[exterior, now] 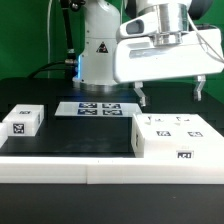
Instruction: Assemble cabinet
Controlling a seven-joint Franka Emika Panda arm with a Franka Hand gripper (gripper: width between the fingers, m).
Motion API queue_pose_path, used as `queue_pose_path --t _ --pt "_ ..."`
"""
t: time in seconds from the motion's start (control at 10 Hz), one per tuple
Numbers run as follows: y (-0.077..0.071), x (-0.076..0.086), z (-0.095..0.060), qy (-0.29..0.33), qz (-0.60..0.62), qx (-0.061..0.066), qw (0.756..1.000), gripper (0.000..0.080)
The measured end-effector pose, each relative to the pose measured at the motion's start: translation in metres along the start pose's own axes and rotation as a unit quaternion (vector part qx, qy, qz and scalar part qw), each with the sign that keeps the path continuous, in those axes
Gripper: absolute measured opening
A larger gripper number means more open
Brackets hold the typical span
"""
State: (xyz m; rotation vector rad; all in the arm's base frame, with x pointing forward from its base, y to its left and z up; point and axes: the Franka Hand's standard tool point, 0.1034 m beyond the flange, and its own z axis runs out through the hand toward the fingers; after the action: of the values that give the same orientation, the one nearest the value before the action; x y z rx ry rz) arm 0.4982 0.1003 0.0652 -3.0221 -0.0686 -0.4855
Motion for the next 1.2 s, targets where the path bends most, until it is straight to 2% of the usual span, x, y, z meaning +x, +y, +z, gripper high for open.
queue_pose_path --t 0.1,0.3,0.5,1.0,1.2 --pt "0.001 -0.001 0.006 0.015 -0.013 -0.009 1.000 0.0797" --pt "0.022 -0.005 0.015 0.017 -0.025 -0.020 0.999 0.0797" --pt "0.019 -0.005 0.015 0.017 -0.028 -0.018 0.999 0.0797" --pt "0.022 -0.008 0.016 0.015 -0.031 -0.021 0.999 0.0797" --pt "0.021 -0.011 0.010 0.013 -0.033 -0.020 0.999 0.0797"
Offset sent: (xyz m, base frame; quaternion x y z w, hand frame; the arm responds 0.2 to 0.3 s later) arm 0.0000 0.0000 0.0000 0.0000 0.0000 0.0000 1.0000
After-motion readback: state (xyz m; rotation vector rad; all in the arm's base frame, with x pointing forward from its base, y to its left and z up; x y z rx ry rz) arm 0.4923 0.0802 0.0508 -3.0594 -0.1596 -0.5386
